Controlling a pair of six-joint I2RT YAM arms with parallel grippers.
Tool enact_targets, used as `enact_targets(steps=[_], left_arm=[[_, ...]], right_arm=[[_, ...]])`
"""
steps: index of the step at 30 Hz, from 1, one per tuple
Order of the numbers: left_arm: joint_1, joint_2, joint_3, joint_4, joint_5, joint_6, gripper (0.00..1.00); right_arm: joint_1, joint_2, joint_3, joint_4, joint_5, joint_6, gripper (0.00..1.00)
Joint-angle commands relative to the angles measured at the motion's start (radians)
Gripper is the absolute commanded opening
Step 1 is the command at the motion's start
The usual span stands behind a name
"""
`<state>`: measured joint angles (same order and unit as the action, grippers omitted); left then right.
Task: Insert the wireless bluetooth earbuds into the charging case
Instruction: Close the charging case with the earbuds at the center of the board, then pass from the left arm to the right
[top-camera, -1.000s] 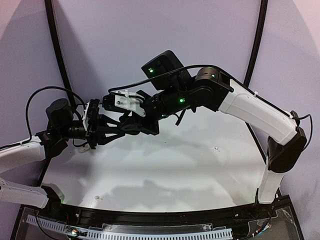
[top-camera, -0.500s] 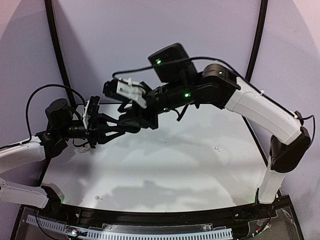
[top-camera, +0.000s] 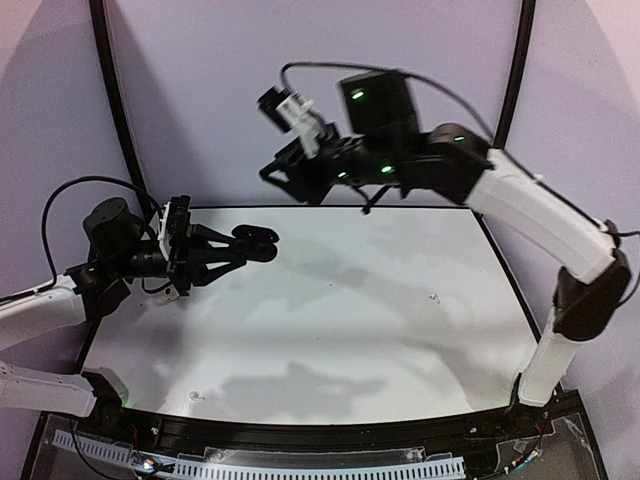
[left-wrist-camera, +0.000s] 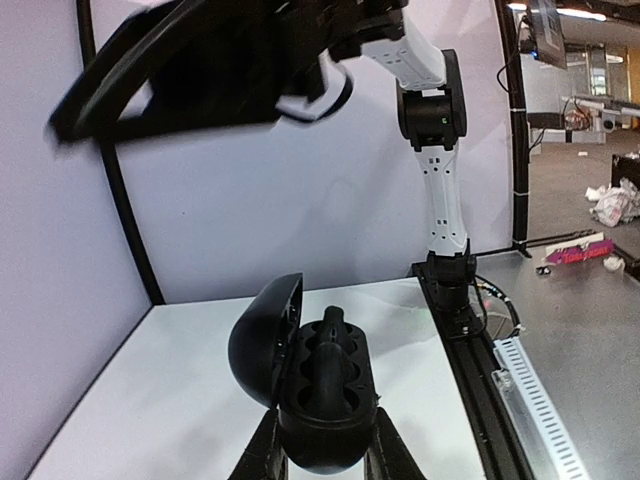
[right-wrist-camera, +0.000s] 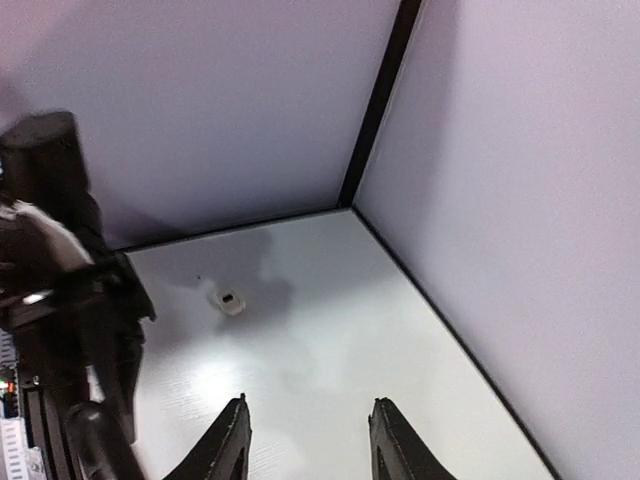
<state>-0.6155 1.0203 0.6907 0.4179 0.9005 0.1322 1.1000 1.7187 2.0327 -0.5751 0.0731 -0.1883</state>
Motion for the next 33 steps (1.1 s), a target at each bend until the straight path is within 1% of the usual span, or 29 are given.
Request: enact_targets(steps=[1,3,5,9,11,14,16,17,18,19,20,21,22,23,24,26,28,29,33], left_arm=[[-0.003,-0.022,0.011,-0.027,-0.010,0.100,0.01],[-0.003,-0.024,0.012,-0.025,-0.017,0.088,0.01],[-0.004,-0.025,0.012,-0.020,-0.036,0.068,0.01],[-0.003,-0.021,0.011,-0.007,-0.108,0.021,0.01],[-0.003,-0.019,0.008,0.002,-0.119,-0.002,0.01],[-0.003,-0.015,0.002,0.014,-0.114,-0.014,0.01],[-0.003,-0.012,0.002,0.018,-0.112,-0.037,0.01],[-0.002,-0.006,0.005,0.035,-0.110,-0.092,0.01],[-0.002,-0.005,0.006,0.046,-0.109,-0.115,0.01],[-0.001,-0.002,0.007,0.076,-0.102,-0.156,0.01],[-0.001,-0.002,0.006,0.096,-0.099,-0.245,0.01],[-0.001,-0.001,0.003,0.152,-0.090,-0.291,0.01],[-0.001,-0.001,-0.001,0.185,-0.090,-0.339,0.01],[-0.001,0.000,-0.013,0.300,-0.084,-0.487,0.01],[-0.001,0.005,-0.014,0.335,-0.086,-0.565,0.01],[-0.001,0.012,-0.010,0.438,-0.086,-0.647,0.01],[-0.001,0.014,-0.007,0.467,-0.085,-0.677,0.01],[-0.001,0.017,-0.003,0.473,-0.079,-0.694,0.01],[-0.001,0.020,0.002,0.461,-0.070,-0.689,0.01]], right_arm=[[0.016,0.112,0.045,-0.055,0.067,0.103,0.40],[0.028,0.111,0.024,-0.044,0.042,0.088,0.40],[0.039,0.096,-0.005,-0.026,-0.018,0.062,0.40],[0.063,0.030,-0.091,0.025,-0.100,0.039,0.42],[0.071,-0.006,-0.125,0.046,-0.079,0.034,0.43],[0.065,-0.052,-0.147,0.054,0.028,0.068,0.45],[0.049,-0.072,-0.149,0.053,0.031,0.091,0.47],[0.007,-0.111,-0.164,0.066,-0.044,0.141,0.52],[-0.011,-0.130,-0.193,0.089,-0.103,0.160,0.57],[-0.046,-0.167,-0.230,0.127,-0.220,0.185,0.63],[-0.056,-0.196,-0.286,0.186,-0.266,0.199,0.69],[-0.059,-0.224,-0.343,0.255,-0.320,0.215,0.72],[-0.059,-0.233,-0.363,0.281,-0.351,0.216,0.73],[-0.060,-0.280,-0.488,0.451,-0.435,0.250,0.73],[-0.061,-0.294,-0.535,0.530,-0.457,0.273,0.73],[-0.063,-0.298,-0.591,0.634,-0.494,0.299,0.73],[-0.062,-0.291,-0.596,0.655,-0.518,0.297,0.73],[-0.061,-0.280,-0.599,0.684,-0.541,0.287,0.71],[-0.059,-0.251,-0.597,0.722,-0.576,0.288,0.69]])
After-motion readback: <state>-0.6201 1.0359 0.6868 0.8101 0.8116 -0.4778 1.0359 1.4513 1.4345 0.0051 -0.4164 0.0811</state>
